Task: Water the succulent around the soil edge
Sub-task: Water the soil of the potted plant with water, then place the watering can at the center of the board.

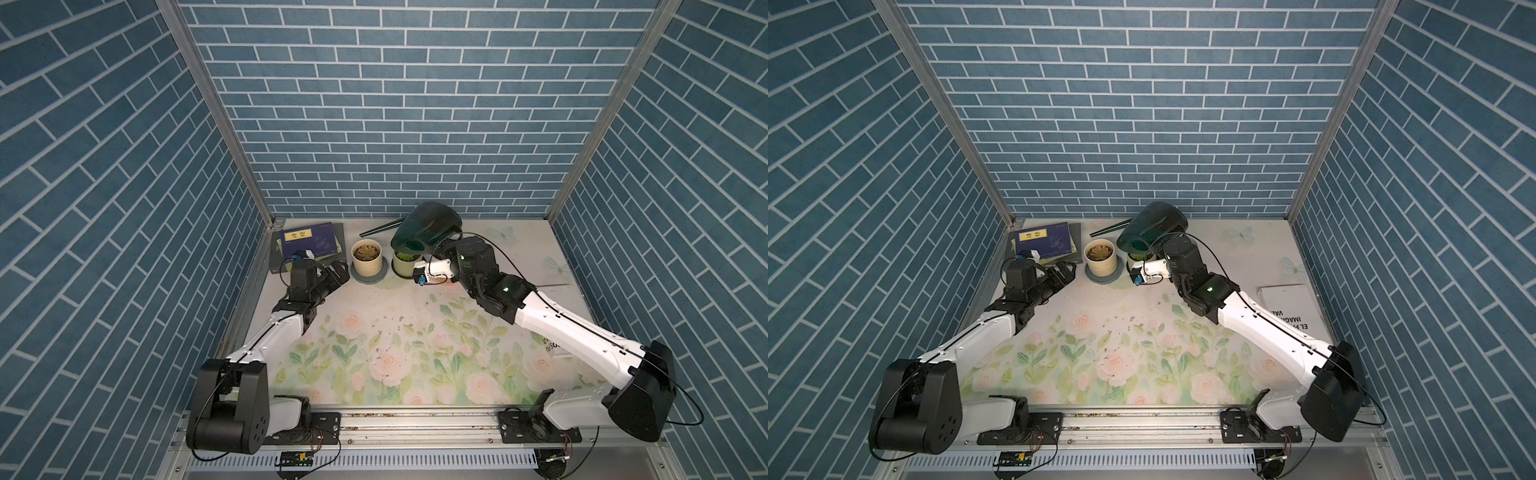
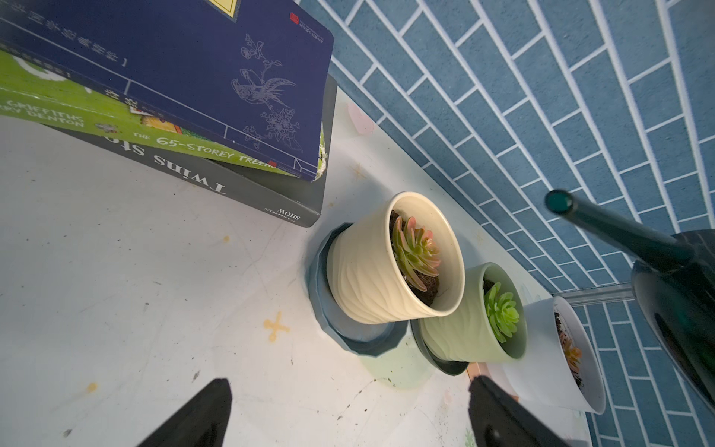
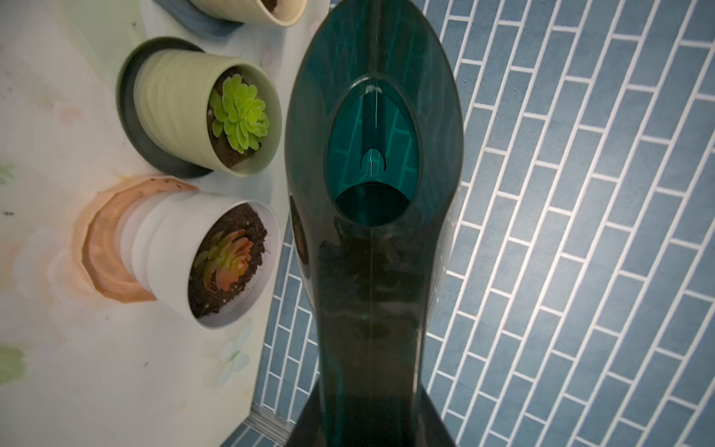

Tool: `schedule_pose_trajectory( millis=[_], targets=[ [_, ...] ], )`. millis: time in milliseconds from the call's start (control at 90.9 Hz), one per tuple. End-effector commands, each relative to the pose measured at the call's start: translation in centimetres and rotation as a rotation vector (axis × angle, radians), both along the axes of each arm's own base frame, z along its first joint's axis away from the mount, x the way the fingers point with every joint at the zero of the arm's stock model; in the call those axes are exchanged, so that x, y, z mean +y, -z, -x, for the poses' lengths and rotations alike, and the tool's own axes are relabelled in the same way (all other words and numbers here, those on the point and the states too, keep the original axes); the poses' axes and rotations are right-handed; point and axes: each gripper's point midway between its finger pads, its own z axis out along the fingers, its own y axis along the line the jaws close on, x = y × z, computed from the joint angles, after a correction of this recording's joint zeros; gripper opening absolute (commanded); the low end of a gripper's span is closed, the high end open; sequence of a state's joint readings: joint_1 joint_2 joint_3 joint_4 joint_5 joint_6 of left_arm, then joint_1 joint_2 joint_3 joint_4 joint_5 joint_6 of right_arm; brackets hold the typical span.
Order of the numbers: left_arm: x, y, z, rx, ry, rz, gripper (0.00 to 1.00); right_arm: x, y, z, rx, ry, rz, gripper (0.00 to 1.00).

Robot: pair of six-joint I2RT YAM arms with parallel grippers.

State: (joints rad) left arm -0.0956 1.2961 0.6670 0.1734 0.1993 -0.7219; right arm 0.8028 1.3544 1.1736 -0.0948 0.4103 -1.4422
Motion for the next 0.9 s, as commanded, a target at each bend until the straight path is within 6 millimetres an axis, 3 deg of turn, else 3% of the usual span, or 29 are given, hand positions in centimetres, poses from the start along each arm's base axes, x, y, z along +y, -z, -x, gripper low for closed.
schedule_pose_trajectory(
  millis=[0,275,561,737,891],
  targets=[
    [0.7,-0.2,-0.1,-0.004,-0.024,-0.015,1.00,-0.9,-2.6,-0.1,0.044,0.069,-0.327,0.00],
    [0.9,-0.1,-0.2,-0.007,-0.042,-0.003,1.00,-5.2,-4.1,-1.9,0.090,0.233,-0.806,0.00],
    [1.1,-0.2,-0.3,-0.005,-0.057,-0.004,1.00,-11.9,-5.2,-4.3,0.013,0.426,-1.232,0.00],
    [1.2,-0.3,-0.3,-0.005,-0.063,-0.007,1.00,-16.2,-4.3,-5.0,-0.033,0.536,-1.496,0.00],
    [1.2,-0.3,-0.3,-0.004,-0.066,-0.005,1.00,-19.1,-1.7,-4.8,-0.037,0.615,-1.685,0.00]
  ],
)
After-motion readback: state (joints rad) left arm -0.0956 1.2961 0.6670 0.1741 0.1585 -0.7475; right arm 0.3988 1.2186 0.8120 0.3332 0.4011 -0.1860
